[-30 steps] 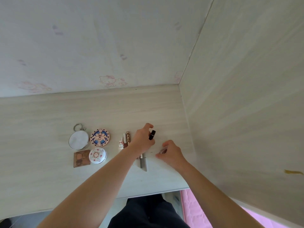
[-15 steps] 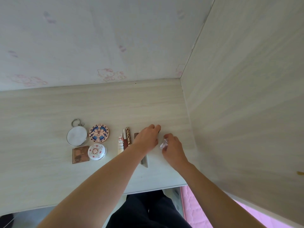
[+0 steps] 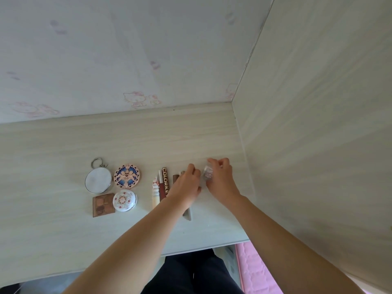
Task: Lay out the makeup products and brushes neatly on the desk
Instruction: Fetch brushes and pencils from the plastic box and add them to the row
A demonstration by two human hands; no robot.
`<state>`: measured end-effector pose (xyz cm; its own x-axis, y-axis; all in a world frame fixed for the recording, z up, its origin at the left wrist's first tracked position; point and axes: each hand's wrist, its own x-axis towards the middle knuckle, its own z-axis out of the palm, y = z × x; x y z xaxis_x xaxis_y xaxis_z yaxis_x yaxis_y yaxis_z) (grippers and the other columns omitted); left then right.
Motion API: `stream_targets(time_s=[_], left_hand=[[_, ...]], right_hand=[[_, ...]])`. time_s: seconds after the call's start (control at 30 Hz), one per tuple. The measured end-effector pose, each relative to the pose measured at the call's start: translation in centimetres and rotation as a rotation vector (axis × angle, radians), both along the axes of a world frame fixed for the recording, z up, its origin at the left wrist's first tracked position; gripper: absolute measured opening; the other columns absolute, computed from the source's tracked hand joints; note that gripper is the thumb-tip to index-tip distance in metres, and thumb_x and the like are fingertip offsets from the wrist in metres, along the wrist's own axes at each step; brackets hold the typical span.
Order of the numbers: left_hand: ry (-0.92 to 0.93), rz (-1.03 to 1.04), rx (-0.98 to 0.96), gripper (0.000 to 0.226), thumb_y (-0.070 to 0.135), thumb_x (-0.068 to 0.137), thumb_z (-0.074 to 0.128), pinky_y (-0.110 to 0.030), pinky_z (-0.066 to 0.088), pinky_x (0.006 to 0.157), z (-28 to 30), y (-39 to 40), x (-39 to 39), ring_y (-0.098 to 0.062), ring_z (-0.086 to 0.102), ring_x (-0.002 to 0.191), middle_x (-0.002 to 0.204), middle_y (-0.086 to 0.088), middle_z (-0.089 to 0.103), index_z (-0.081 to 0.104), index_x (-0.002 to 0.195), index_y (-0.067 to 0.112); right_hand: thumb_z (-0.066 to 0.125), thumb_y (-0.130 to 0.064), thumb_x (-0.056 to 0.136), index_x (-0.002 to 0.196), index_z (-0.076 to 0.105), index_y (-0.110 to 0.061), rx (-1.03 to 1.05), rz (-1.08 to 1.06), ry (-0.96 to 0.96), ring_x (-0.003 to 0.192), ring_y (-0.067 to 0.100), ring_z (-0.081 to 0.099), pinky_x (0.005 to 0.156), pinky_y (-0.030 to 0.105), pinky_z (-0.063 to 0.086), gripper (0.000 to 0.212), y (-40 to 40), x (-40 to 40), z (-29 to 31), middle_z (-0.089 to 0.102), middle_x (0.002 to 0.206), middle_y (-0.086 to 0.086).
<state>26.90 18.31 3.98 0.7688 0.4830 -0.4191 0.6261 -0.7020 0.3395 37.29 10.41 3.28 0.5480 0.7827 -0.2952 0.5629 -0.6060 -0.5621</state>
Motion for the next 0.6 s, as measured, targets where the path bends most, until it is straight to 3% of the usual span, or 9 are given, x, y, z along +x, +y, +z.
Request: stream_targets(time_s=[0.1,0.23,0.4,0.5,0.6], left_hand=[[0.007,0.0,0.012,0.029,0.016,0.092,0.052,-0.039,0.044,0.082,0.0,0.0,-0.1,-0.031,0.052,0.105,0.122,-0.01,0.039,0.047,0.118,0.005],[0.019,0.013,0.017,0.03,0.016,0.092,0.05,-0.038,0.045,0.084,0.0,0.0,-0.2,-0.031,0.052,0.105,0.123,-0.01,0.038,0.046,0.12,0.005],[-0.023,-0.016,0.136,0.044,0.018,0.089,0.053,-0.037,0.046,0.086,-0.4,-0.1,-0.8,-0.028,0.048,0.11,0.129,-0.006,0.04,0.041,0.131,0.012],[-0.136,-0.085,0.19,0.061,0.015,0.087,0.057,-0.037,0.043,0.093,-0.9,0.1,-1.1,-0.029,0.044,0.12,0.145,-0.003,0.038,0.035,0.144,0.017],[-0.13,-0.169,0.183,0.058,0.016,0.094,0.049,-0.037,0.032,0.106,-1.4,0.3,-0.9,-0.026,0.029,0.137,0.156,0.001,0.024,0.029,0.148,0.021]], right_hand=[[0.065,-0.011,0.084,0.138,0.038,-0.01,0.013,-0.088,-0.001,0.107,0.03,0.042,0.094,0.034,0.042,0.06,-0.6,0.3,0.0,0.034,0.123,0.014],[0.069,-0.01,0.082,0.135,0.038,-0.009,0.007,-0.142,0.053,0.11,0.029,0.046,0.093,0.031,0.043,0.062,-1.5,0.5,-0.3,0.04,0.123,0.014],[0.061,0.001,0.083,0.135,0.042,-0.013,0.04,-0.028,0.06,0.112,0.023,0.046,0.089,0.017,0.033,0.057,-1.5,0.5,-0.2,0.052,0.118,0.007],[0.061,-0.001,0.083,0.134,0.043,-0.013,0.058,-0.035,0.07,0.114,0.022,0.047,0.095,0.024,0.038,0.056,-1.6,0.4,0.1,0.051,0.123,0.007],[0.063,-0.005,0.082,0.133,0.04,-0.01,0.003,-0.097,0.079,0.108,0.024,0.051,0.091,0.025,0.04,0.056,-2.1,0.5,0.4,0.048,0.121,0.009]])
